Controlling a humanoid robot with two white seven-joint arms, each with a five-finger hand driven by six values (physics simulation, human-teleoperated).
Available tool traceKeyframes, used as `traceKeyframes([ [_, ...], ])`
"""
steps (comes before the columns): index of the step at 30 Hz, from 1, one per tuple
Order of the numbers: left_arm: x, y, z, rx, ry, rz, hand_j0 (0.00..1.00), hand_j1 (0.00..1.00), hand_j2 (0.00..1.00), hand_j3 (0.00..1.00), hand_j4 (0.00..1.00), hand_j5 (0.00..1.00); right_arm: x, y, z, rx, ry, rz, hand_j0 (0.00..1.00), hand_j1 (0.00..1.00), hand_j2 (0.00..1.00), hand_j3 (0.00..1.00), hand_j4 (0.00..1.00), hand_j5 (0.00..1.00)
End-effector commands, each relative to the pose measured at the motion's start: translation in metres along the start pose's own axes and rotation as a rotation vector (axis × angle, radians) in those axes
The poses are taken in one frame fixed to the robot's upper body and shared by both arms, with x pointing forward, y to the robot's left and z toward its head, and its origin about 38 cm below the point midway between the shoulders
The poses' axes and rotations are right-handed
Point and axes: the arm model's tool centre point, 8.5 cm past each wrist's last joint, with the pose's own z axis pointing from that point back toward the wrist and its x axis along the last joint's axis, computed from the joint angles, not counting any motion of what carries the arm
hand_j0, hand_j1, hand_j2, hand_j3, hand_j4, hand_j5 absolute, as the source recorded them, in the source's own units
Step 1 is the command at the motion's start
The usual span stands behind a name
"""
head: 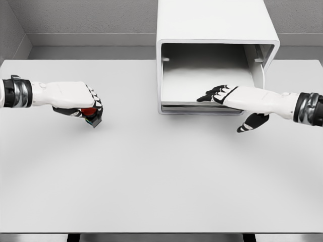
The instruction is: Slide open multi-storey tabletop storage cabinets and put open load switch and slide close multi-storey tabletop storage cabinets
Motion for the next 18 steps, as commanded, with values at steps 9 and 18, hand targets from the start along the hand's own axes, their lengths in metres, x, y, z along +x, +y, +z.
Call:
traceKeyframes([
  [9,0.002,0.0,0.015,-0.006,0.012,-0.014,0.51,0.51,0.51,0.51,0.51,0.51,-0.002,-0.005,0.018,-0.03,-0.016,0.044,1.0,1.0,1.0,1.0,1.0,1.0],
  [18,0.001,-0.002,0.023,-0.013,0.025,-0.015,0.51,0.51,0.51,0.51,0.51,0.51,0.003,-0.008,0.025,-0.055,-0.079,0.092,1.0,1.0,1.0,1.0,1.0,1.0],
])
